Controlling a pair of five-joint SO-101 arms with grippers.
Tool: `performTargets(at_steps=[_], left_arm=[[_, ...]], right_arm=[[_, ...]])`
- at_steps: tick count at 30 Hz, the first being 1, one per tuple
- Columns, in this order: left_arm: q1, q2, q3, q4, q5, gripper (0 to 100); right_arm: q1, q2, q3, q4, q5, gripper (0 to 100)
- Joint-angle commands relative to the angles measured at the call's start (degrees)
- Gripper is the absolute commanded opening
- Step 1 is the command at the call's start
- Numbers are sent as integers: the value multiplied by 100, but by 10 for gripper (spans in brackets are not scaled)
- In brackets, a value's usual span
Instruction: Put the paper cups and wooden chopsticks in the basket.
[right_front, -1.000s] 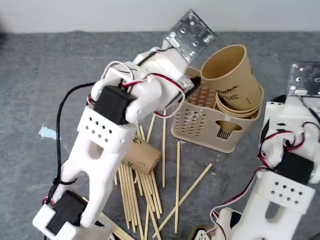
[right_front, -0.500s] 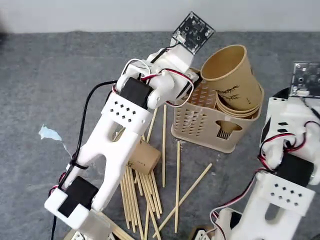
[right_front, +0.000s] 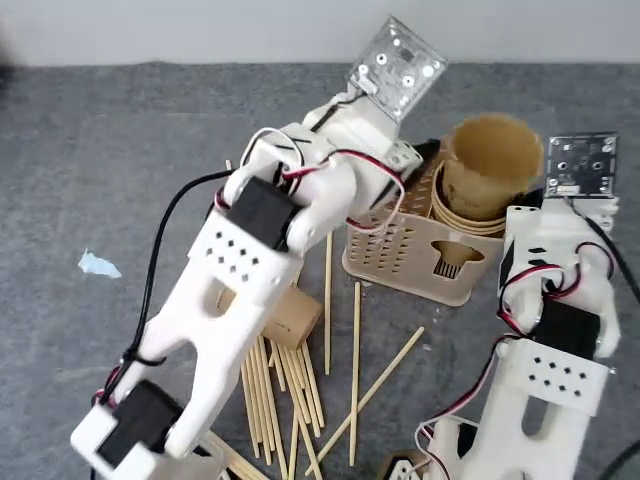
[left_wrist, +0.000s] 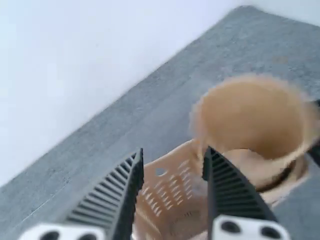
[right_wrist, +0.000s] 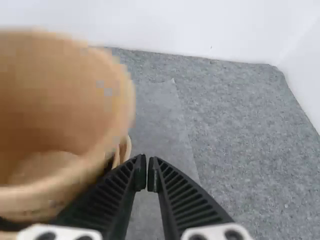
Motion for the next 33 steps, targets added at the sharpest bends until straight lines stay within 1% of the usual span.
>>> performTargets(at_steps=[1,4,9,11,15,18,21,26,29,32,33], left_arm=[[88,-404,-22,62,53,191],[53,-378,-22,149,44,191],[-316,-440,-66,510,26,191],[-466,-457,-101,835,-97,191],[-615,-668,-154,1820,-299,191],[-774,-1064,-154,2374,-308,191],[-1143,-1538,-154,2752,-396,191],[-1820,-1978,-66,3455,-1248,191],[-2171,-1978,92,3807,-1486,193],[-2655,-1978,532,3807,-1538,196],[-2831,-1978,681,3754,-1653,196]], right_arm=[[-48,-180,-44,-119,-9,39],[-4,-242,-44,-31,0,39],[347,-620,-70,110,0,39],[470,-875,-70,303,0,40],[488,-1411,-70,813,26,40],[470,-1745,-70,1200,273,40],[470,-2018,-70,1560,396,40],[470,-2352,-70,2193,615,40],[462,-2501,-70,2510,615,40],[92,-2615,-70,2923,721,40],[-92,-2615,-70,3125,800,40]])
